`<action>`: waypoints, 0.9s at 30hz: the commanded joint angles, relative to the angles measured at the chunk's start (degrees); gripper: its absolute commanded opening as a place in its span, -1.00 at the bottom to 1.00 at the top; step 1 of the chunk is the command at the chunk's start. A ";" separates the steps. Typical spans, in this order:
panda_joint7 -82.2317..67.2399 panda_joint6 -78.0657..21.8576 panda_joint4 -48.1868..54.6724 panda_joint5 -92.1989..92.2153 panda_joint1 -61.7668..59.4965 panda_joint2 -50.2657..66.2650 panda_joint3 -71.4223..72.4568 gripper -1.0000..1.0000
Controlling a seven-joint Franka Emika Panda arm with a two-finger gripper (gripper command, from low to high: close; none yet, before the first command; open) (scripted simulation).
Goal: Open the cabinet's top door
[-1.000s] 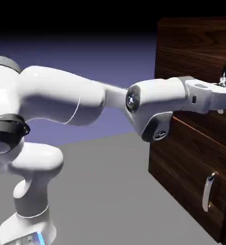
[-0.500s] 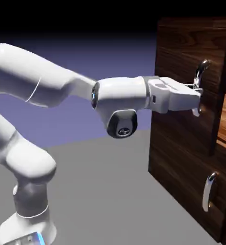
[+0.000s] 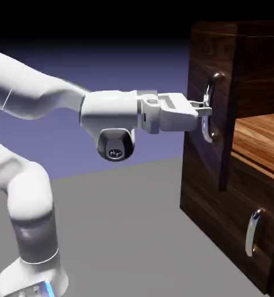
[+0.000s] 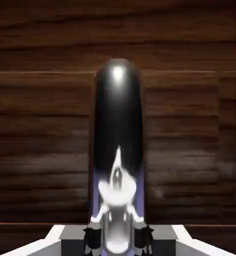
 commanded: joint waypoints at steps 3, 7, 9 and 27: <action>7.42 -0.13 -0.04 -6.86 -5.88 0.63 2.63 -1.00; 17.28 0.06 0.02 -15.87 -13.90 1.33 6.29 -1.00; 21.57 0.36 -0.07 -19.38 -18.05 1.24 8.61 -1.00; 56.20 -5.10 -6.99 -41.37 -45.66 -20.48 24.90 -1.00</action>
